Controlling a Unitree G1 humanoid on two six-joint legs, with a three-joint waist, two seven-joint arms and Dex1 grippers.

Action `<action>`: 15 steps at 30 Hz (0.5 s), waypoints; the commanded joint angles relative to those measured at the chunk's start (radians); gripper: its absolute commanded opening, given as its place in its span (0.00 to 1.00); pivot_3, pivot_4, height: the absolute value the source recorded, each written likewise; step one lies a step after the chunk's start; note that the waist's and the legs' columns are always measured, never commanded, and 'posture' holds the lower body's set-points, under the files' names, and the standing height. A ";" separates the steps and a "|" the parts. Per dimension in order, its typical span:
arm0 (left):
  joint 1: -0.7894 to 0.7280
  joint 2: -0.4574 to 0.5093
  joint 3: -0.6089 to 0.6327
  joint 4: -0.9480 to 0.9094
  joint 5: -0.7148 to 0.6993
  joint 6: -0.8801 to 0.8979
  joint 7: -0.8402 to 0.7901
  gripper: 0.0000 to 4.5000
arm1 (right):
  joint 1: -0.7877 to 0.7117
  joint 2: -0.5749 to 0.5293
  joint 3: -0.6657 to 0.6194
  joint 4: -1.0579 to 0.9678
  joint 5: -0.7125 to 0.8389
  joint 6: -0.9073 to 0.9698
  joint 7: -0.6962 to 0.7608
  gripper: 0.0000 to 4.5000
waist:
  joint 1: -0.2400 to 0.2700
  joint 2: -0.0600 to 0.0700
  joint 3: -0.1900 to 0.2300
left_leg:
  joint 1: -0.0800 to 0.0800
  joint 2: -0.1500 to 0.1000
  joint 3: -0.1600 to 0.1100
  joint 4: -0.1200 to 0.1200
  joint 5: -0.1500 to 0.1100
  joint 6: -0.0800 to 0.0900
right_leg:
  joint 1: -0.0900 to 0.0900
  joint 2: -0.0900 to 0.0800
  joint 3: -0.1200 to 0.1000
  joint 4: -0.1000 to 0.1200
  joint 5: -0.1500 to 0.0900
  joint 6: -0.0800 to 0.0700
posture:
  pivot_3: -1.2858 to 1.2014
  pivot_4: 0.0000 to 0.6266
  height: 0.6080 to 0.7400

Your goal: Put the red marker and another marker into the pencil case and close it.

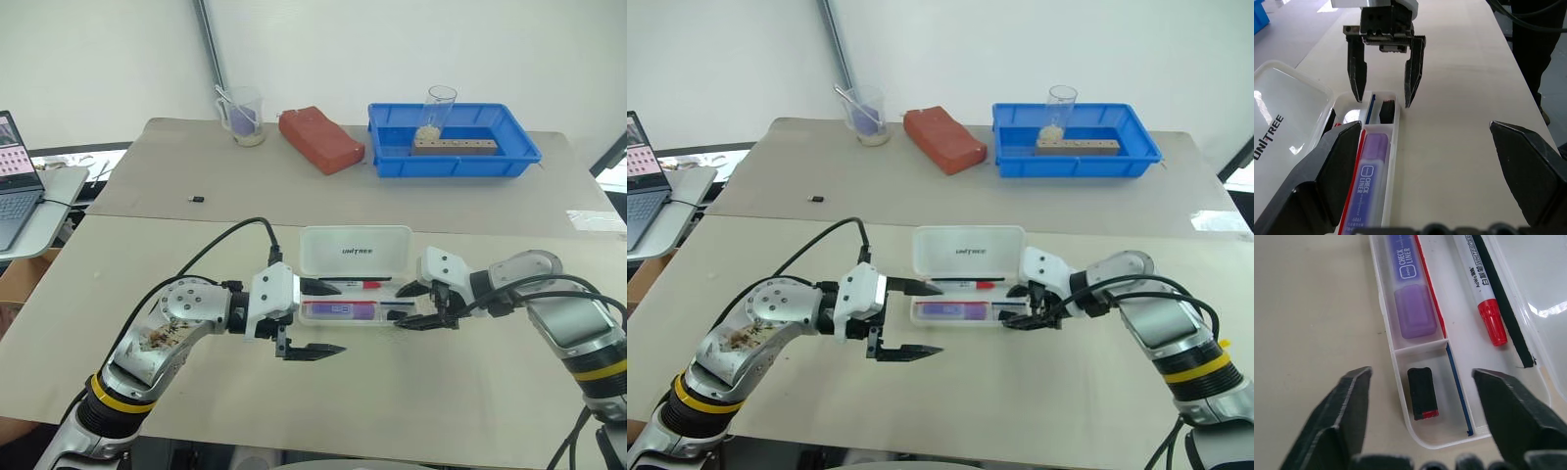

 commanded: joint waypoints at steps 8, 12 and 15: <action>-0.297 -0.096 0.237 0.537 -0.022 0.047 0.155 0.49 | 0.034 0.060 -0.364 -0.384 0.277 0.365 -0.267 0.98 | 0.010 -0.001 0.000 | 0.001 0.000 -0.002 0.000 0.000 0.000 | -0.003 0.000 -0.003 0.001 -0.001 0.002 | 0.52 0.24 1.00; -0.411 -0.180 0.248 0.774 0.039 0.006 0.236 0.03 | 0.009 0.109 -0.406 -0.478 0.335 0.466 -0.388 0.98 | 0.008 -0.001 -0.001 | -0.002 -0.001 -0.001 0.000 0.000 0.000 | -0.001 -0.001 -0.001 0.001 -0.001 0.001 | 0.52 0.24 1.00; -0.476 -0.224 0.228 0.920 0.094 -0.023 0.262 0.02 | -0.017 0.137 -0.424 -0.525 0.382 0.527 -0.459 0.98 | 0.007 -0.001 -0.001 | -0.003 -0.001 -0.002 -0.001 0.000 0.000 | -0.003 0.000 -0.001 0.001 0.000 0.000 | 0.52 0.24 1.00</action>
